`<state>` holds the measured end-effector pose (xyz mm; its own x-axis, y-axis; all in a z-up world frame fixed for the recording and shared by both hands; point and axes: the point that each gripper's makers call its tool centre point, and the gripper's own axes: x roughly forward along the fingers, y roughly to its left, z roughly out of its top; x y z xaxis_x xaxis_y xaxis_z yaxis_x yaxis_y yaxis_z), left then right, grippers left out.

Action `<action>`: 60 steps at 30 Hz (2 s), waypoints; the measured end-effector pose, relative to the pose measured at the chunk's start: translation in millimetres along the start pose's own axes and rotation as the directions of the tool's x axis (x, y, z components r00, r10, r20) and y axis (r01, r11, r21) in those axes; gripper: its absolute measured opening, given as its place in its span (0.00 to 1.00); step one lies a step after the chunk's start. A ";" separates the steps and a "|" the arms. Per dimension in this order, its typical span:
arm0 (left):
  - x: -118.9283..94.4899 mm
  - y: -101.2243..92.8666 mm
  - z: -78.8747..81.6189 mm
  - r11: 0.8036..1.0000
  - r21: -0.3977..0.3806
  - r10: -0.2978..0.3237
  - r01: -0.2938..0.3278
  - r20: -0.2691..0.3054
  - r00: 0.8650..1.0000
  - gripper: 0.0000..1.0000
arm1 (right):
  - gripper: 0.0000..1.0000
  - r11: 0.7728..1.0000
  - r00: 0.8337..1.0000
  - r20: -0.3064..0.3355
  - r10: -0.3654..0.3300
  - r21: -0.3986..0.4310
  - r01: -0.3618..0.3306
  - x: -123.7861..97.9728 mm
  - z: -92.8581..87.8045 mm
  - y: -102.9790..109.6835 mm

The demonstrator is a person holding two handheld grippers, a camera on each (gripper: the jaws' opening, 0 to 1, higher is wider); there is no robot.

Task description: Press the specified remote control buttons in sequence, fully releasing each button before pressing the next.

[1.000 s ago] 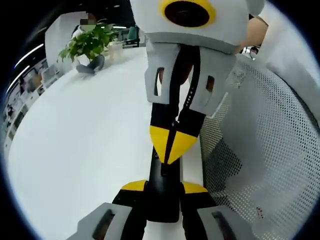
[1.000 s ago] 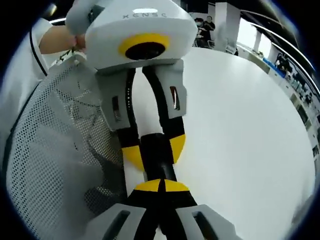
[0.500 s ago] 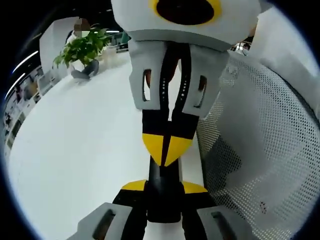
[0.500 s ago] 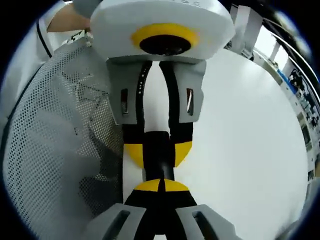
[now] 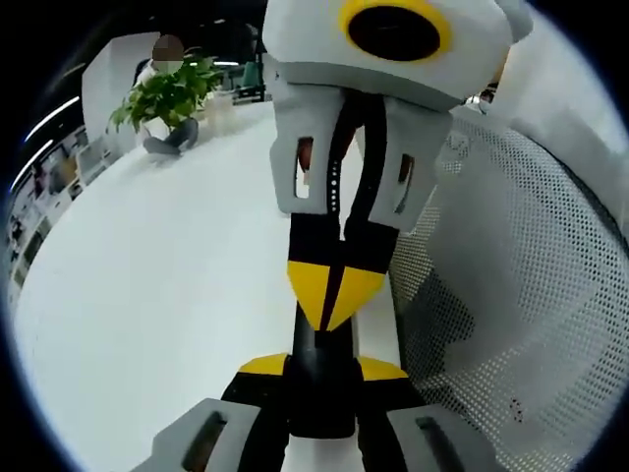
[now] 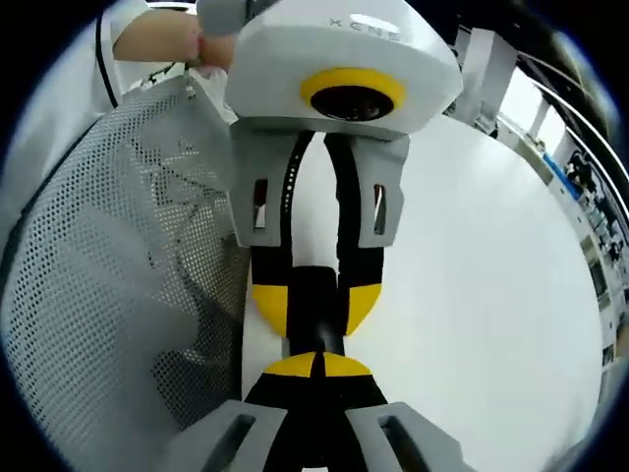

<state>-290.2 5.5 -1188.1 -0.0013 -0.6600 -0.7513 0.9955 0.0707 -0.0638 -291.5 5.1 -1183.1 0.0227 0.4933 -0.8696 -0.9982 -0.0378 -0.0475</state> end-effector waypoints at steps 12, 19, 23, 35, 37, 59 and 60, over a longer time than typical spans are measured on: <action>-0.8 -0.1 0.3 1.000 -0.023 -0.010 0.010 0.006 1.000 0.24 | 0.00 0.992 0.995 -0.067 -0.073 -0.109 0.066 2.7 0.4 -0.2; -0.7 -0.5 0.1 1.000 -0.013 -0.004 0.004 0.005 1.000 0.24 | 0.00 0.997 1.000 0.013 -0.022 0.075 0.021 -0.6 2.1 -1.5; -0.8 -0.4 0.1 1.000 -0.014 -0.004 0.004 0.008 1.000 0.24 | 0.00 0.996 0.999 0.040 -0.001 0.089 -0.003 -1.0 4.7 -0.2; 0.4 -0.9 0.2 1.000 0.007 0.007 -0.007 -0.019 1.000 0.24 | 0.00 0.999 0.999 0.025 -0.035 0.025 0.035 3.8 7.6 3.7; 0.6 -0.8 0.0 1.000 0.011 0.011 -0.010 -0.028 1.000 0.24 | 0.00 0.999 0.999 0.020 -0.038 0.015 0.038 3.6 8.0 3.4; 2.7 -0.9 -1.2 0.999 0.027 0.042 -0.038 -0.144 0.989 0.24 | 0.00 0.988 0.994 0.104 -0.010 0.153 -0.006 0.1 8.4 2.6; 2.7 -1.0 -1.2 0.999 0.030 0.041 -0.037 -0.144 0.989 0.24 | 0.00 0.988 0.994 0.112 -0.007 0.156 -0.011 -0.2 8.2 2.5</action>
<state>-291.3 4.6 -1190.8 0.0254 -0.5418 -0.8401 0.9973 0.0721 -0.0163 -294.5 12.1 -1179.1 0.0231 0.5879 -0.8086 -0.9949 0.0932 0.0393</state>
